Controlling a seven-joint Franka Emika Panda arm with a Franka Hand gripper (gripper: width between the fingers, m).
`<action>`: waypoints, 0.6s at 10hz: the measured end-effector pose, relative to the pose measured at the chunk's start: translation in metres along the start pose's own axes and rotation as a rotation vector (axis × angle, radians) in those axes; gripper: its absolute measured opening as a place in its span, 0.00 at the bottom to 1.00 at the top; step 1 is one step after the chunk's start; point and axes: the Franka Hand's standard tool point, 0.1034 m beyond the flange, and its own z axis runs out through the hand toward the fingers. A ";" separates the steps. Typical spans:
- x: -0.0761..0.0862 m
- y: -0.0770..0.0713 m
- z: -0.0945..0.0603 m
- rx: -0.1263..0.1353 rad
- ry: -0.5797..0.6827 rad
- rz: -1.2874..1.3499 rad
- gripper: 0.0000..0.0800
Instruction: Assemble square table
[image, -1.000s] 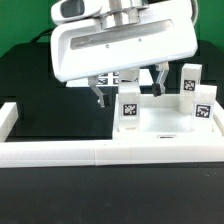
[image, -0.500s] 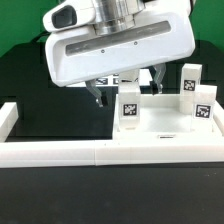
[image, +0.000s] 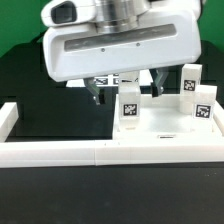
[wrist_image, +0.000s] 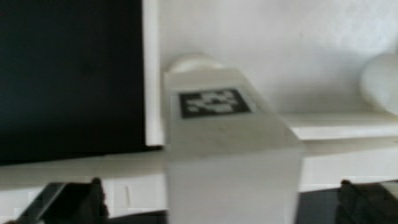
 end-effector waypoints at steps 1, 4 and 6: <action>0.000 0.001 0.000 0.000 -0.001 -0.001 0.81; -0.001 0.000 0.001 0.000 -0.001 -0.001 0.64; -0.001 0.000 0.001 0.001 -0.001 0.007 0.46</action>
Offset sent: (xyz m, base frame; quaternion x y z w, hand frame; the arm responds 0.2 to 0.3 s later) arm 0.0000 0.0000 0.0000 0.0000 0.0000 0.0000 1.0000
